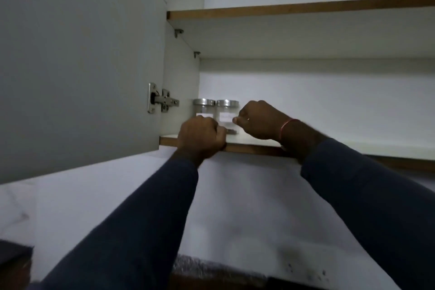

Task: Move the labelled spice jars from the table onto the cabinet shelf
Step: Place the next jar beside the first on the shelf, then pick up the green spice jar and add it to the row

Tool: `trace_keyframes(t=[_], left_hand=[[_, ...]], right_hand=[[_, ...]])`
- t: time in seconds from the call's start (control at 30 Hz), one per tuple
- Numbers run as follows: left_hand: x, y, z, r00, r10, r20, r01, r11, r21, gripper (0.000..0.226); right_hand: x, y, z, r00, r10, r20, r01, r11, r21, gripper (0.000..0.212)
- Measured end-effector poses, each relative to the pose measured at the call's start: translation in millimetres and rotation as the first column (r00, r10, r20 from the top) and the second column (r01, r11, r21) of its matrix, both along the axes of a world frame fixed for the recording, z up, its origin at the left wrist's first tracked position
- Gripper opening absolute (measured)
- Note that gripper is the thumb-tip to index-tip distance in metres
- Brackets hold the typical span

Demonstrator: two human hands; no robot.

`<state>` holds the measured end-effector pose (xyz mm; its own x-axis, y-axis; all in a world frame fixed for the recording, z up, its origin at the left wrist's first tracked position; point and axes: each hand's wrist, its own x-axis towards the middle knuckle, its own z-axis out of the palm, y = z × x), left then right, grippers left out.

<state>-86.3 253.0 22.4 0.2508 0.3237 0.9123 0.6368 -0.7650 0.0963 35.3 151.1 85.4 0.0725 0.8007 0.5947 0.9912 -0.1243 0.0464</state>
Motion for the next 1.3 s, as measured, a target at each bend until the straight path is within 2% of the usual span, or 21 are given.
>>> trace_keyframes(t=[0.07, 0.13, 0.23, 0.3, 0.37, 0.47, 0.53, 0.63, 0.7, 0.83, 0.9, 1.03, 1.13, 1.2, 1.3], left_hand=[[0.8, -9.1, -5.4, 0.999, 0.022, 0.029, -0.021, 0.999, -0.039, 0.040], [2.8, -28.6, -21.1, 0.999, -0.002, 0.048, 0.002, 1.000, 0.004, 0.039], [-0.1, -85.9, -83.6, 0.958, -0.264, 0.109, 0.259, 0.964, 0.058, 0.031], [-0.5, -135.1, -156.5, 0.885, -0.452, 0.113, 0.464, 0.880, -0.107, 0.031], [-0.6, -184.9, -248.0, 0.810, -0.581, 0.083, 0.567, 0.738, -0.365, 0.033], [-8.1, -250.6, -377.3, 0.756, -0.654, -0.004, 0.445, 0.519, -0.729, 0.031], [-20.9, -295.3, -442.4, 0.770, -0.638, 0.011, 0.302, 0.350, -0.886, 0.017], [-40.5, -343.0, -493.9, 0.806, -0.591, 0.025, 0.225, 0.266, -0.937, 0.020], [-45.6, -361.9, -506.9, 0.804, -0.594, 0.020, 0.200, 0.239, -0.950, 0.028], [-43.5, -384.4, -512.7, 0.759, -0.651, 0.003, 0.158, 0.180, -0.971, 0.039], [-39.8, -388.6, -514.1, 0.750, -0.661, -0.017, 0.107, 0.148, -0.983, 0.042], [-34.1, -389.9, -518.7, 0.796, -0.604, 0.025, 0.121, 0.118, -0.986, 0.049], [-34.3, -389.6, -520.0, 0.833, -0.524, 0.177, 0.195, -0.022, -0.981, 0.045], [-35.5, -388.6, -524.8, 0.878, -0.374, 0.299, 0.268, -0.134, -0.954, 0.035], [-38.0, -387.3, -520.2, 0.900, -0.086, 0.427, 0.400, -0.229, -0.888, 0.019]], right_hand=[[1.0, -39.5, -12.9, 0.998, 0.048, -0.041, -0.046, 0.997, 0.060, 0.037], [4.3, -88.2, -41.0, 0.996, 0.081, -0.023, -0.079, 0.992, 0.102, 0.033], [3.1, -165.3, -118.1, 0.985, 0.166, 0.040, -0.169, 0.982, 0.086, 0.039], [6.5, -208.0, -193.0, 0.982, 0.167, -0.093, -0.171, 0.984, -0.039, 0.047], [10.2, -245.3, -275.7, 0.940, 0.052, -0.338, -0.131, 0.967, -0.217, 0.051], [14.3, -298.6, -376.6, 0.760, -0.209, -0.615, -0.108, 0.893, -0.438, 0.046], [13.7, -337.6, -432.9, 0.622, -0.336, -0.707, -0.107, 0.858, -0.502, 0.042], [2.5, -381.6, -503.4, 0.475, -0.494, -0.729, -0.053, 0.810, -0.584, 0.057], [-10.1, -397.3, -538.6, 0.466, -0.524, -0.713, -0.070, 0.781, -0.620, 0.068], [-25.3, -401.9, -567.0, 0.447, -0.458, -0.768, -0.166, 0.802, -0.574, 0.091], [-25.7, -397.4, -575.1, 0.457, -0.451, -0.767, -0.150, 0.811, -0.566, 0.096], [-23.1, -389.7, -585.1, 0.483, -0.431, -0.762, -0.116, 0.832, -0.543, 0.098], [-13.5, -388.1, -581.7, 0.439, -0.408, -0.801, -0.103, 0.862, -0.496, 0.096], [-6.6, -387.2, -571.0, 0.333, -0.395, -0.856, -0.083, 0.892, -0.444, 0.088], [3.5, -385.1, -554.4, 0.062, -0.348, -0.936, -0.087, 0.932, -0.352, 0.068]])
